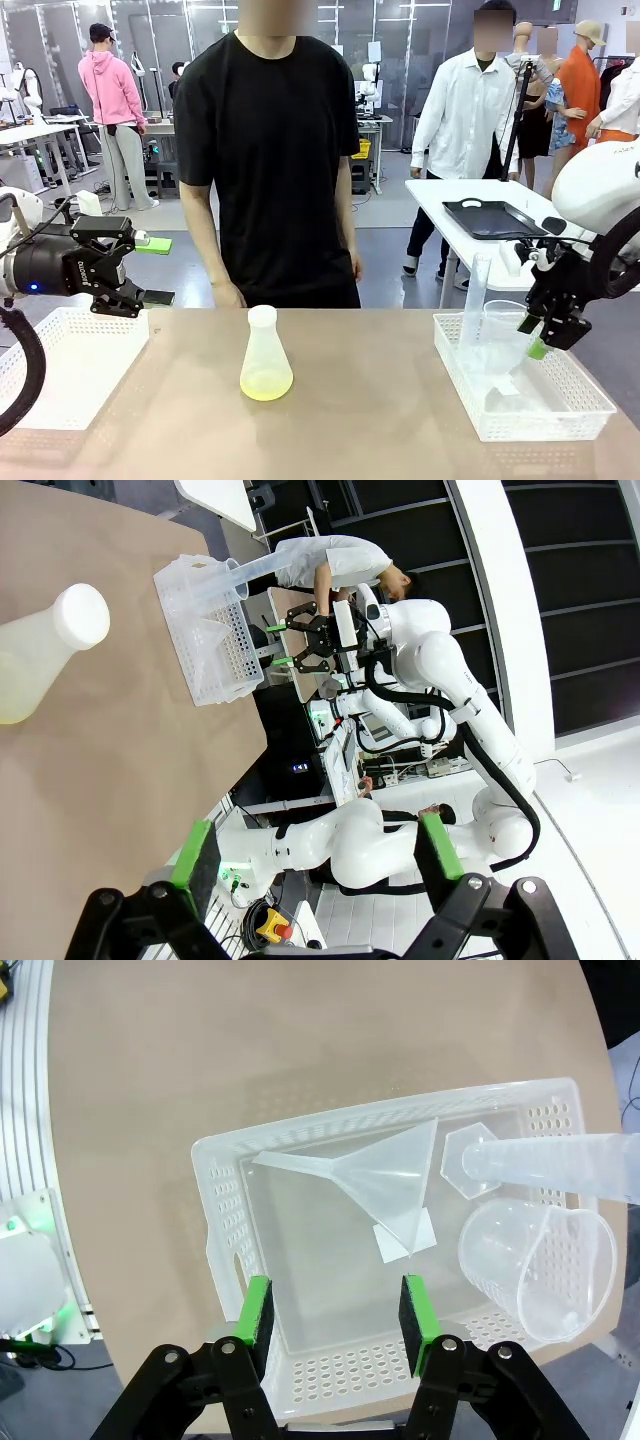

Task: Prepare the solutions needed for the experiment.
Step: Once the solution is in the Big flask , pick up the Plastic Funnel and place it back into the right Organizing basket, then when the human places the Big flask in the center of the table, pick up the Big flask and place it in the left Organizing basket.

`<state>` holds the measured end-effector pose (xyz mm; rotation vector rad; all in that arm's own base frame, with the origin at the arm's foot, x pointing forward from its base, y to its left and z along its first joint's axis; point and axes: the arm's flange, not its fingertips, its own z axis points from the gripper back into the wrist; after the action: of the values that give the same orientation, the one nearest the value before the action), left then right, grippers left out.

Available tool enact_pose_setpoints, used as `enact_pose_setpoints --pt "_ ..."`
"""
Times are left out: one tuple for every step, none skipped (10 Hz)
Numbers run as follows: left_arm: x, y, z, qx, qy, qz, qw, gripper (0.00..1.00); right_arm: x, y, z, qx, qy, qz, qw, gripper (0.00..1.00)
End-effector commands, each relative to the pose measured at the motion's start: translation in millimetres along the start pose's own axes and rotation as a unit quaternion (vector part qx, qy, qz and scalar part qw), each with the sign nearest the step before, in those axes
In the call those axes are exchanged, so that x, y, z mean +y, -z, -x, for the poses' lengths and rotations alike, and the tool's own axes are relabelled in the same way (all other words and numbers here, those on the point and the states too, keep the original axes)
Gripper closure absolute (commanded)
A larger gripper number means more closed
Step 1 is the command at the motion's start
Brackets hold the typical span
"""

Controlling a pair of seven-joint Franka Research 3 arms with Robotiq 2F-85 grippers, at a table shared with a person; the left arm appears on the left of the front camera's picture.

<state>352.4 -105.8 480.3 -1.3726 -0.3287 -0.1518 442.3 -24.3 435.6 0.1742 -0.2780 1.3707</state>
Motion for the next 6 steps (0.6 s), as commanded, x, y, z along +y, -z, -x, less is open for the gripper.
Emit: enact_pose_setpoints --pt "-2.3 1.5 -0.5 -0.004 -0.001 0.01 1.0 0.0 -3.8 3.0 -0.9 0.0 0.001 -0.003 1.0 0.36" --pt "-2.3 1.5 -0.5 -0.004 -0.001 0.01 1.0 0.0 -3.8 3.0 -0.9 0.0 0.001 -0.003 1.0 0.36" --pt "-2.3 1.5 -0.5 -0.004 -0.001 0.01 1.0 0.0 -3.8 3.0 -0.9 0.0 0.001 -0.003 1.0 0.36" --pt "-2.3 1.5 -0.5 -0.004 -0.001 0.01 1.0 0.0 -3.8 3.0 -0.9 0.0 0.001 -0.003 1.0 0.36" --pt "-2.3 1.5 -0.5 -0.004 -0.001 0.01 1.0 0.0 -3.8 3.0 -0.9 0.0 0.001 -0.003 1.0 0.36" --pt "-2.3 1.5 -0.5 -0.004 -0.001 0.01 1.0 0.0 -3.8 3.0 -0.9 0.0 0.001 -0.003 1.0 0.36"
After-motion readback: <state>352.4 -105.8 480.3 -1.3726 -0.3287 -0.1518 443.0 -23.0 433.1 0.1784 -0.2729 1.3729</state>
